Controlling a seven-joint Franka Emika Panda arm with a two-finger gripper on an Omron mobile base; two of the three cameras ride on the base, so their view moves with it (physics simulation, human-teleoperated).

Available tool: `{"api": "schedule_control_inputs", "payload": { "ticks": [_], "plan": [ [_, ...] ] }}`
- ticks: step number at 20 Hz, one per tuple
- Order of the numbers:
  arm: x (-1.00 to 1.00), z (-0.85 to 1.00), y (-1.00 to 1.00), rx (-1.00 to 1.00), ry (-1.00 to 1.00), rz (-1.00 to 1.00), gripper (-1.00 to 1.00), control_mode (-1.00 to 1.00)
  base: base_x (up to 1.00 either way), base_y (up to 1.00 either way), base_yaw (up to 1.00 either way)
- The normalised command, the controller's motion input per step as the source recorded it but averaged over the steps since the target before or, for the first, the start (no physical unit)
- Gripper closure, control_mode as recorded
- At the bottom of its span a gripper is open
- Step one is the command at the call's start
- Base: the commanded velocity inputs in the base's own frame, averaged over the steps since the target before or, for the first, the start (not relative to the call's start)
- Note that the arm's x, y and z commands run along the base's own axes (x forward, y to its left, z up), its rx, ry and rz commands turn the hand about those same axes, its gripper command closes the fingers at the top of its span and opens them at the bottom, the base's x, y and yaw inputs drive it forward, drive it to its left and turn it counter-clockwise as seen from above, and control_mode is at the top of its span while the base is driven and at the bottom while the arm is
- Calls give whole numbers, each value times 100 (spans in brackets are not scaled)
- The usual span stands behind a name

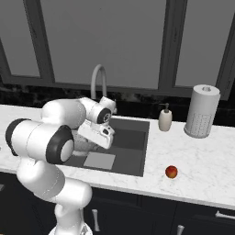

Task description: Put the colander in the sink, put the apple, tangerine in the colander, and turn on the sink faucet and pour water over the colander.

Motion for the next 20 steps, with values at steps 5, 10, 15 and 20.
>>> {"api": "schedule_control_inputs", "payload": {
  "ticks": [5,10,15,20],
  "plan": [
    [0,-25,-81,0,-15,23,100,-100,0,0,0],
    [-7,-9,-73,0,-33,23,100,-100,0,0,0],
    [-16,0,-45,0,-52,20,100,-100,0,0,0],
    [19,-7,-13,0,-36,18,100,-100,0,0,0]
  ]
}}
